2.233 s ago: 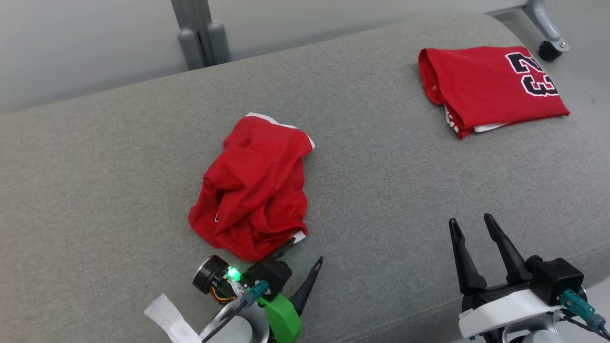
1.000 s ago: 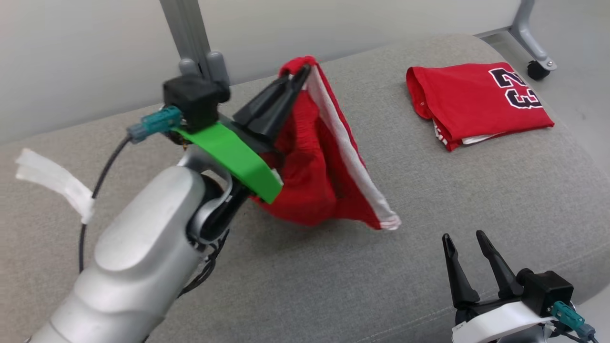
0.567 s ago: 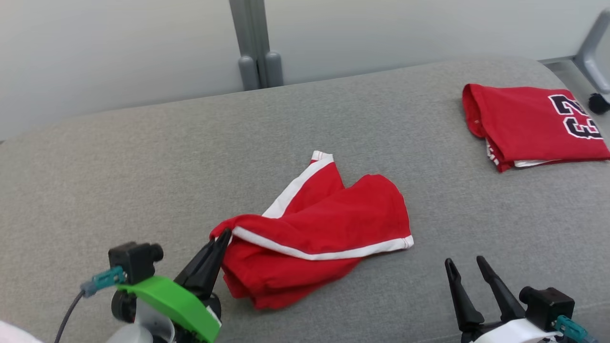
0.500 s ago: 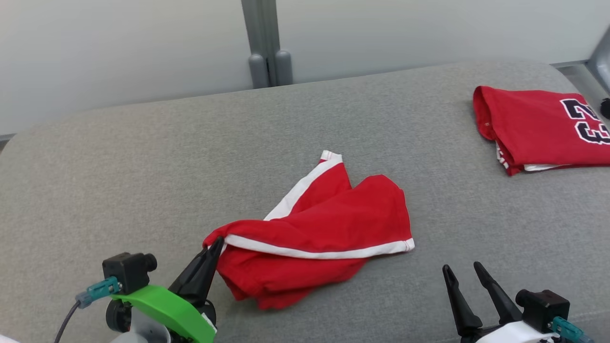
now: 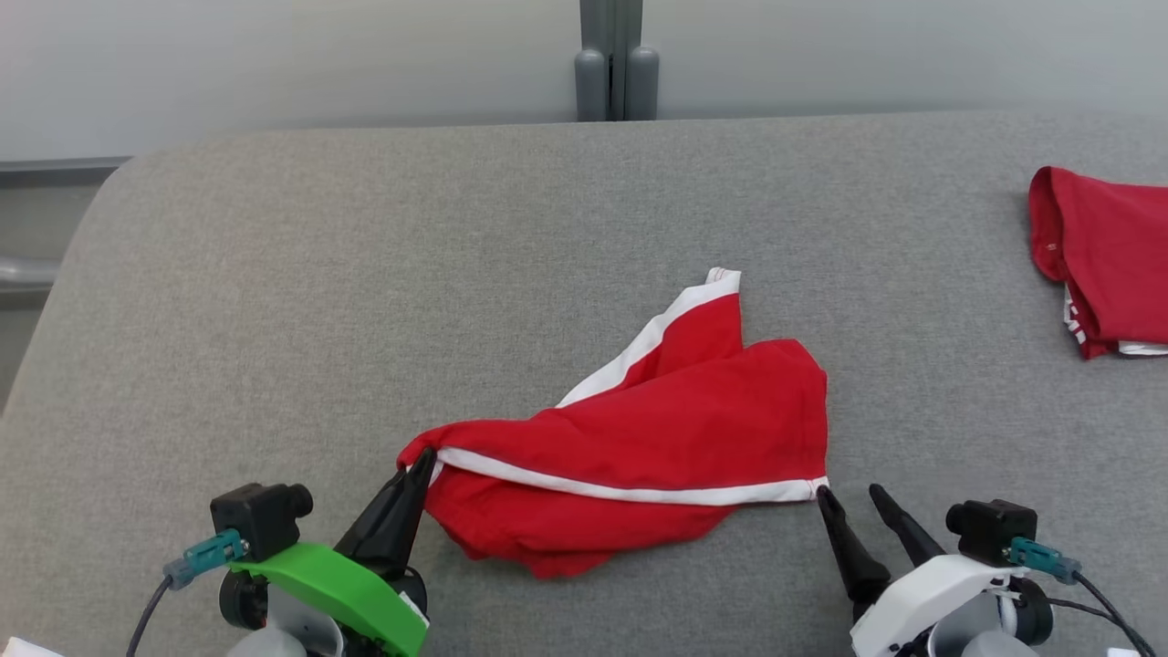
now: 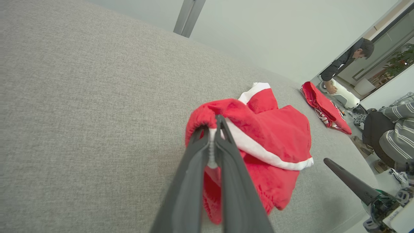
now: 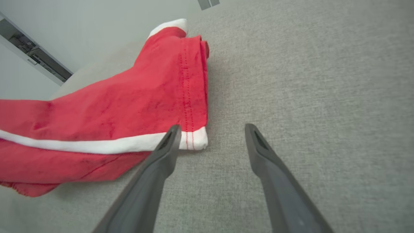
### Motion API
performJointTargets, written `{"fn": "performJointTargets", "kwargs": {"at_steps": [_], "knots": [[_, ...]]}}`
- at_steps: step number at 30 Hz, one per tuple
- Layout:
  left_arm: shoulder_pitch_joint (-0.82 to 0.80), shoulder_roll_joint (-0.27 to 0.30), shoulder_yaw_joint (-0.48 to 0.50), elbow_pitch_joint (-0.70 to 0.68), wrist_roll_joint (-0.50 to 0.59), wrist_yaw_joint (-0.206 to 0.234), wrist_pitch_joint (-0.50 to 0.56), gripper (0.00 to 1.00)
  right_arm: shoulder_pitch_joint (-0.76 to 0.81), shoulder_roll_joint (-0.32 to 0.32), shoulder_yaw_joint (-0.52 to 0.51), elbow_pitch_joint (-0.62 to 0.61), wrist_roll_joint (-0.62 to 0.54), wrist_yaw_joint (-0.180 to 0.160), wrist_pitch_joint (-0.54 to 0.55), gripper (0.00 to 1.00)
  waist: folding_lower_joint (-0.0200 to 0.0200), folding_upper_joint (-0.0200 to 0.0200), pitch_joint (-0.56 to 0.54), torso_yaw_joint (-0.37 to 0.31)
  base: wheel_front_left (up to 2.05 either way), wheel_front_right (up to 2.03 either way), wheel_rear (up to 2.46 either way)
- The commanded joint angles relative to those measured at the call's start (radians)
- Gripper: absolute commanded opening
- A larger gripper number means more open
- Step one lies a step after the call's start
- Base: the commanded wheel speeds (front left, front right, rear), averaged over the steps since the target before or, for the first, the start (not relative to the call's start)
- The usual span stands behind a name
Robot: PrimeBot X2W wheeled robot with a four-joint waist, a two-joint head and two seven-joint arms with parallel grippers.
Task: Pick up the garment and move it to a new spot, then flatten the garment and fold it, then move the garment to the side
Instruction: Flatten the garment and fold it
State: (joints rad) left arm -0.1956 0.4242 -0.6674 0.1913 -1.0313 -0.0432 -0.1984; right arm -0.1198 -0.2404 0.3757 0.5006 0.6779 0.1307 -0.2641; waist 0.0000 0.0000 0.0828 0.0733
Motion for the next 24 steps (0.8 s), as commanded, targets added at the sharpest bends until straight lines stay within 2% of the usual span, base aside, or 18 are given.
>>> {"fn": "performJointTargets", "kwargs": {"at_steps": [1,4,6,8,9,12,17,20,24], "knots": [[-0.024,-0.006,0.001,0.008,0.014,-0.007,-0.007,0.00,-0.025,-0.007,0.027,0.028,0.026,0.000,0.000,1.00,0.0000,0.0000,0.030,0.026,0.00,0.00,0.00],[-0.040,-0.020,-0.005,0.024,0.019,-0.015,-0.012,0.00,-0.059,-0.014,0.071,0.069,0.063,0.000,0.000,1.00,0.0000,0.0000,0.046,0.039,0.00,0.00,0.00],[-0.049,-0.025,-0.008,0.032,0.023,-0.020,-0.014,0.00,-0.075,-0.014,0.093,0.087,0.083,0.000,0.000,0.51,0.0000,0.0000,0.054,0.044,0.00,0.00,0.00],[-0.055,-0.028,-0.011,0.041,0.022,-0.024,-0.017,0.00,-0.086,-0.016,0.109,0.088,0.093,0.000,0.000,0.11,0.0000,0.0000,0.058,0.047,0.00,0.00,0.00],[-0.058,-0.028,-0.013,0.047,0.024,-0.027,-0.015,0.00,-0.088,-0.019,0.115,0.081,0.095,0.000,0.000,0.00,0.0000,0.0000,0.058,0.048,0.00,0.00,0.00],[-0.062,-0.016,-0.020,0.055,0.038,-0.028,-0.016,0.00,-0.071,-0.038,0.108,0.038,0.101,0.000,0.000,0.00,0.0000,0.0000,0.047,0.044,0.00,0.00,0.00],[-0.111,0.025,-0.029,0.022,0.089,-0.035,-0.003,0.00,-0.056,-0.106,0.061,-0.123,0.085,0.000,0.000,0.00,0.0000,0.0000,0.030,0.014,0.00,0.00,0.00],[-0.186,0.056,-0.033,-0.014,0.122,-0.041,0.034,0.00,-0.106,-0.151,0.015,-0.225,0.091,0.000,-0.001,0.00,0.0000,0.0000,0.032,-0.018,0.00,0.00,0.00],[-0.354,0.085,-0.041,-0.059,0.173,-0.059,0.102,0.00,-0.236,-0.205,-0.014,-0.297,0.126,0.000,-0.001,0.00,0.0000,0.0000,0.066,-0.069,0.00,0.00,0.00]]}}
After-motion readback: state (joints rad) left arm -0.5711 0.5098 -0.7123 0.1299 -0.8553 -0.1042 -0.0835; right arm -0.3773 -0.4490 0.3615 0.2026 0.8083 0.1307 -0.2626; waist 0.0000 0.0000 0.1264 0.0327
